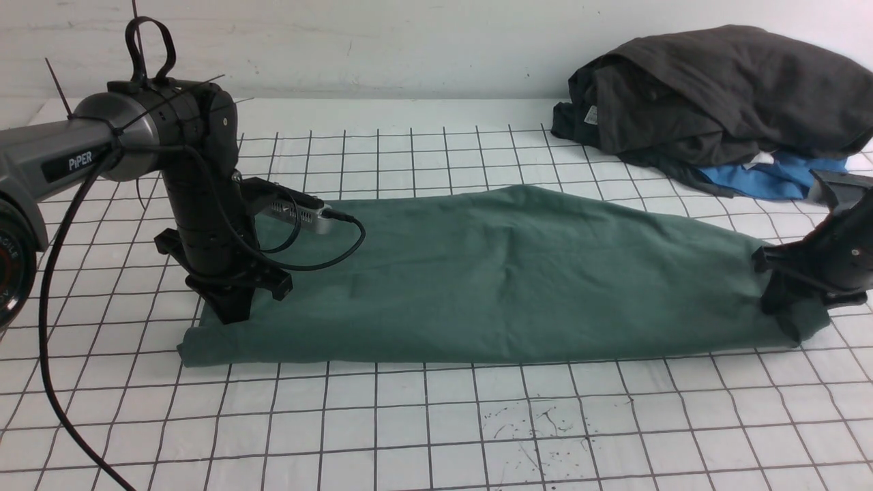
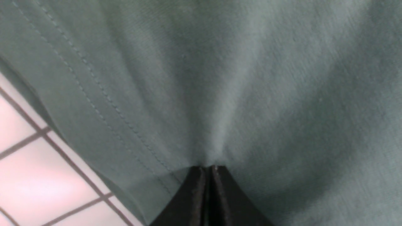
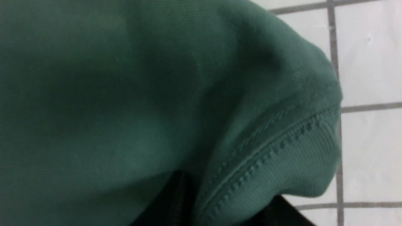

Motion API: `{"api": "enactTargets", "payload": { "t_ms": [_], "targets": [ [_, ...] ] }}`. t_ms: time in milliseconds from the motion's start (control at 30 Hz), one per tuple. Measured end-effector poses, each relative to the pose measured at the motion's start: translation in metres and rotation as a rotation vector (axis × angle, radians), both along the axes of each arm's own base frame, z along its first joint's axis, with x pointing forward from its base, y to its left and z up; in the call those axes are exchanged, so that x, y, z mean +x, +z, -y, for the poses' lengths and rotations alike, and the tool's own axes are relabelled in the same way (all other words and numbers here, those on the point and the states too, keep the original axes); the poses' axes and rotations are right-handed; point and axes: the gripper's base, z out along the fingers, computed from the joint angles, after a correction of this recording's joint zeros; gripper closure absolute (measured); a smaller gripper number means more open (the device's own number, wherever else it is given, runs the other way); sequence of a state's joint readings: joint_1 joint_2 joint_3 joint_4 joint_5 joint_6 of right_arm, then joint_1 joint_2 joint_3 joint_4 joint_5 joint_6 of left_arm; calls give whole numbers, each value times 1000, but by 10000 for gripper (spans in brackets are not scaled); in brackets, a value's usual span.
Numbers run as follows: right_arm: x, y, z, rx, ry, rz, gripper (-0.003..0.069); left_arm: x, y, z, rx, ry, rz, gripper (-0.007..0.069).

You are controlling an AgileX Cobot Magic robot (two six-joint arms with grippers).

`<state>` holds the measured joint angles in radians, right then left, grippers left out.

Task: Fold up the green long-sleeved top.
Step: Use the right arm to clamp the right edge of the fabric, then use the right arm to drag the right edge of the fabric to the left and folds it over the left edge

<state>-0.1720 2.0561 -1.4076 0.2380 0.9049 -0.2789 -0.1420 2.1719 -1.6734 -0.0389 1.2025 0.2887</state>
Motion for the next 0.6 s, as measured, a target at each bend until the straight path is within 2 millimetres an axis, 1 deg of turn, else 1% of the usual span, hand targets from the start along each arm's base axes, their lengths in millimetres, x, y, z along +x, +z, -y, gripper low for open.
{"api": "enactTargets", "payload": {
  "t_ms": [33,67,100,133,167,200,233,267,300,333,433,467,500,533,567,600],
  "targets": [
    [0,0,0,-6,8,-2,525,-1,4,0,-1,-1,8,613],
    [0,1,0,-8,10,-1,546,-1,4,0,-1,-1,8,613],
    [-1,2,1,-15,15,1,585,-1,9,0,-3,-2,20,613],
    [-2,10,1,-39,33,7,622,-3,22,0,-7,-7,49,613],
    [-3,12,2,-46,36,10,624,-4,26,-1,-9,-8,59,613],
    [-4,18,2,-62,43,17,628,-5,37,-1,-12,-8,85,613],
    [-5,32,3,-92,51,36,628,-8,49,-1,-16,-9,114,613],
    [-6,46,5,-129,54,56,628,-13,71,-2,-23,-10,164,613],
    [-7,49,6,-135,57,60,628,-13,71,-2,-23,-10,164,613],
    [-8,71,7,-174,56,93,628,-20,93,-3,-30,-11,213,613],
    [-11,117,5,-228,65,176,628,-35,131,-5,-42,-11,303,613],
    [-12,133,0,-232,74,209,628,-44,149,-6,-48,-12,345,613],
    [-12,139,-1,-234,75,222,628,-45,152,-6,-49,-12,351,613],
    [-12,154,-8,-238,89,255,628,-53,165,-7,-53,-12,380,613],
    [-11,170,-19,-235,111,293,628,-62,180,-9,-58,-12,418,613],
    [-11,183,-30,-230,135,325,628,-68,190,-10,-62,-12,445,613]
  ]
}}
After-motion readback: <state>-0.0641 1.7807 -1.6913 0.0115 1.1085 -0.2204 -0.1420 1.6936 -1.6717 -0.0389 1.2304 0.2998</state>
